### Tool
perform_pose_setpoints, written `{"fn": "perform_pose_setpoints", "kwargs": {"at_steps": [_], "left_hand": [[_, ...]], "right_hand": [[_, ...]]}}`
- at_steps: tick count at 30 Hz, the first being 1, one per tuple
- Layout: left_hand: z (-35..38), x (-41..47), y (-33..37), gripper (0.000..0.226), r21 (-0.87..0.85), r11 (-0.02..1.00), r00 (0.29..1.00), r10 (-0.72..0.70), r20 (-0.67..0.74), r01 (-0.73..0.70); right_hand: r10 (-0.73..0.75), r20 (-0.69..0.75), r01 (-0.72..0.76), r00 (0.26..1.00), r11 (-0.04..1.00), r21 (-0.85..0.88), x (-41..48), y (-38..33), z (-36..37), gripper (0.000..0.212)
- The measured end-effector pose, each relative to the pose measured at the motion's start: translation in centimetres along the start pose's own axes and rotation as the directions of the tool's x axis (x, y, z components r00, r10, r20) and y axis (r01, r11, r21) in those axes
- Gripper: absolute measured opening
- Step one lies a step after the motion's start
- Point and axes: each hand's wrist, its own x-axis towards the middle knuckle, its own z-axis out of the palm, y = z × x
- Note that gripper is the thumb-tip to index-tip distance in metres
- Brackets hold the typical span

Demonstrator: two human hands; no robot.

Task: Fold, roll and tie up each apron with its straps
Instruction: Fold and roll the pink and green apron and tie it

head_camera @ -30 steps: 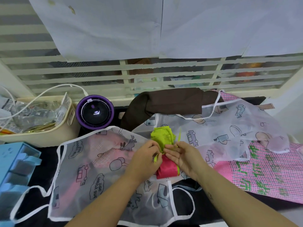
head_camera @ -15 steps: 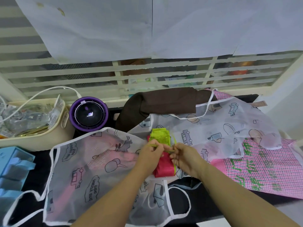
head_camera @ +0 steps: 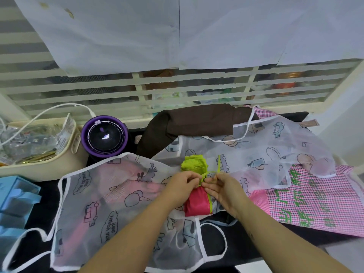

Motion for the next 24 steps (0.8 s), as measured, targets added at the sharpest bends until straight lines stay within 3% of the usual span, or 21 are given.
{"fn": "perform_pose_setpoints", "kwargs": {"at_steps": [2, 3, 6, 8, 11, 13, 15, 20, 24], "left_hand": [[-0.1, -0.1, 0.3, 0.025, 0.091, 0.996, 1.0, 0.017, 0.025, -0.019], [-0.2, -0.2, 0.5, 0.027, 0.129, 0.991, 0.999, 0.031, 0.028, -0.035], [-0.2, -0.3, 0.8, 0.017, 0.228, 0.968, 0.995, 0.098, 0.023, -0.101], [-0.1, -0.4, 0.8, 0.013, 0.234, 0.965, 0.993, 0.113, 0.022, -0.115], [0.1, -0.5, 0.4, 0.021, 0.242, 0.965, 0.994, 0.107, -0.003, -0.103], [0.2, -0.5, 0.1, 0.021, 0.271, 0.957, 0.994, 0.112, -0.018, -0.103], [0.2, -0.6, -0.1, 0.017, 0.26, 0.961, 0.994, 0.106, -0.023, -0.096], [-0.1, -0.7, -0.5, 0.014, 0.051, 0.991, 0.99, 0.127, -0.068, -0.124], [0.0, -0.5, -0.2, 0.006, 0.141, 0.981, 0.985, 0.145, -0.092, -0.131]], "right_hand": [[-0.152, 0.024, 0.154, 0.988, 0.969, -0.192, -0.6, 0.0, -0.2, 0.024], [-0.258, 0.053, 0.26, 0.965, 0.901, -0.348, -0.9, 0.0, -0.2, 0.024], [-0.445, 0.273, 0.496, 0.853, 0.524, -0.693, -1.6, -1.2, 0.8, 0.023], [-0.44, 0.376, 0.555, 0.816, 0.41, -0.724, -1.2, -2.1, 1.6, 0.027], [-0.26, 0.399, 0.475, 0.88, 0.513, -0.715, -0.2, -2.5, 1.4, 0.022], [-0.162, 0.407, 0.433, 0.899, 0.475, -0.766, 0.3, -2.0, 0.5, 0.022], [-0.19, 0.423, 0.464, 0.886, 0.389, -0.796, 0.6, -1.6, 0.0, 0.018], [-0.26, 0.431, 0.497, 0.864, 0.313, -0.809, 0.9, -1.9, -0.2, 0.024], [-0.288, 0.424, 0.502, 0.859, 0.313, -0.806, 0.9, -1.3, -0.1, 0.022]]}}
